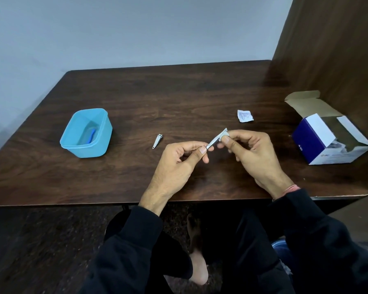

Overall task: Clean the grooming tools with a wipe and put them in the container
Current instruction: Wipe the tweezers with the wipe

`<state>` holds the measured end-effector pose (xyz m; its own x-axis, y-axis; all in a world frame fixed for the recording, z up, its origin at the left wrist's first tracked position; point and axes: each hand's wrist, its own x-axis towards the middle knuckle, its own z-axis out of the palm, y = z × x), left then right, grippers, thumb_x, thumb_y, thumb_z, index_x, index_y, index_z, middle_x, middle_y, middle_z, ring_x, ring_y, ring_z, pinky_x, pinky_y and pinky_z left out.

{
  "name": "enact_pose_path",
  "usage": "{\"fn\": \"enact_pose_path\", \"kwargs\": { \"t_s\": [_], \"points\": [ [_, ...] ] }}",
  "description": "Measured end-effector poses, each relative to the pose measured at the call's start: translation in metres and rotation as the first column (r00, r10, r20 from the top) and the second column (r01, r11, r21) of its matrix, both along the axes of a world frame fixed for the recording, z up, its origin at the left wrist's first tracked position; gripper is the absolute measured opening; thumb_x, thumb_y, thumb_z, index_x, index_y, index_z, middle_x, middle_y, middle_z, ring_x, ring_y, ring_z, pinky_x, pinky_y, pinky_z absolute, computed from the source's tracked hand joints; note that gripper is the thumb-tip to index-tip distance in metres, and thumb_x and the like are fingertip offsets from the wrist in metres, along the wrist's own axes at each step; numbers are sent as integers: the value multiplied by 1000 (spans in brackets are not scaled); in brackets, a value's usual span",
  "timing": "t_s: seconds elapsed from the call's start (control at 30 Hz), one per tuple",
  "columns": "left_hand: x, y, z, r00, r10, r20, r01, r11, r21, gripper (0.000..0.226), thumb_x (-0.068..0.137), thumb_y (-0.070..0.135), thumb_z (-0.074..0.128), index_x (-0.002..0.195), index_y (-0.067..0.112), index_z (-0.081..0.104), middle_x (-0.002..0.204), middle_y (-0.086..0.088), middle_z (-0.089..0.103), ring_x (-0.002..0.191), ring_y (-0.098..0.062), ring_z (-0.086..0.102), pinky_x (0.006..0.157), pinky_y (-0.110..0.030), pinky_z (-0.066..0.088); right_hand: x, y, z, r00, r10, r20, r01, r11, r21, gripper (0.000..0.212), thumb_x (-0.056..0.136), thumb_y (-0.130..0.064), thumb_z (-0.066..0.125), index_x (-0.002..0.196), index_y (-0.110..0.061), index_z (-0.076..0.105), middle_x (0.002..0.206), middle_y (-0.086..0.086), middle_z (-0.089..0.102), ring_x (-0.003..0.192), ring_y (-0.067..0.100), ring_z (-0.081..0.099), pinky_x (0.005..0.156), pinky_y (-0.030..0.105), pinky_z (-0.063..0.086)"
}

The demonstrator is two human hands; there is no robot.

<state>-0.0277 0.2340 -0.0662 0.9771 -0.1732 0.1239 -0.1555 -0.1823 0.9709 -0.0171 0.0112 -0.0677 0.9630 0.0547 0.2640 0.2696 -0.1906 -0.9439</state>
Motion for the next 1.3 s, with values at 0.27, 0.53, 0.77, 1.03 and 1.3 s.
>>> {"fn": "enact_pose_path", "kwargs": {
  "t_s": [0.27, 0.53, 0.77, 1.03, 1.3],
  "points": [
    [-3, 0, 4, 999, 24, 38, -29, 992, 121, 29, 113, 14, 66, 90, 9, 85, 103, 16, 85, 108, 1, 77, 103, -22, 53, -2, 3, 0, 999, 48, 20, -45, 990, -136, 13, 105, -21, 79, 98, -27, 88, 92, -4, 84, 89, 12, 78, 87, 37, 57],
    [-10, -8, 8, 998, 64, 27, -68, 975, 211, 9, 107, 39, 76, 108, 39, 85, 87, 15, 83, 68, -4, 69, 72, -40, 61, -1, 5, -4, 1000, -17, 5, 17, 978, -206, 10, 103, -22, 81, 101, -27, 89, 93, -12, 84, 88, 9, 79, 86, 36, 61],
    [-12, -12, 11, 996, 93, 8, -89, 921, 379, 23, 112, 44, 62, 105, 41, 84, 86, 26, 80, 69, -4, 69, 88, -41, 61, 2, 2, -2, 931, -342, -127, 352, 934, 66, 10, 103, -29, 79, 99, -25, 87, 87, 2, 83, 63, 14, 60, 52, 33, 49],
    [-10, -8, 7, 999, 50, -21, -46, 980, 193, 26, 116, 36, 60, 108, 32, 84, 80, 9, 80, 53, -10, 57, 65, -28, 51, -10, 14, 8, 980, -199, 30, 200, 943, -267, 26, 118, -31, 51, 97, -21, 64, 88, -10, 79, 62, 13, 72, 66, 30, 55],
    [-8, -6, 6, 999, 35, -18, -31, 977, 210, 25, 116, 37, 59, 113, 33, 84, 80, 9, 79, 52, -11, 57, 65, -32, 53, -13, 17, 9, 968, -245, -45, 245, 969, -10, 8, 104, -20, 80, 98, -15, 82, 91, 4, 82, 65, 24, 81, 51, 37, 64]
  ]
}}
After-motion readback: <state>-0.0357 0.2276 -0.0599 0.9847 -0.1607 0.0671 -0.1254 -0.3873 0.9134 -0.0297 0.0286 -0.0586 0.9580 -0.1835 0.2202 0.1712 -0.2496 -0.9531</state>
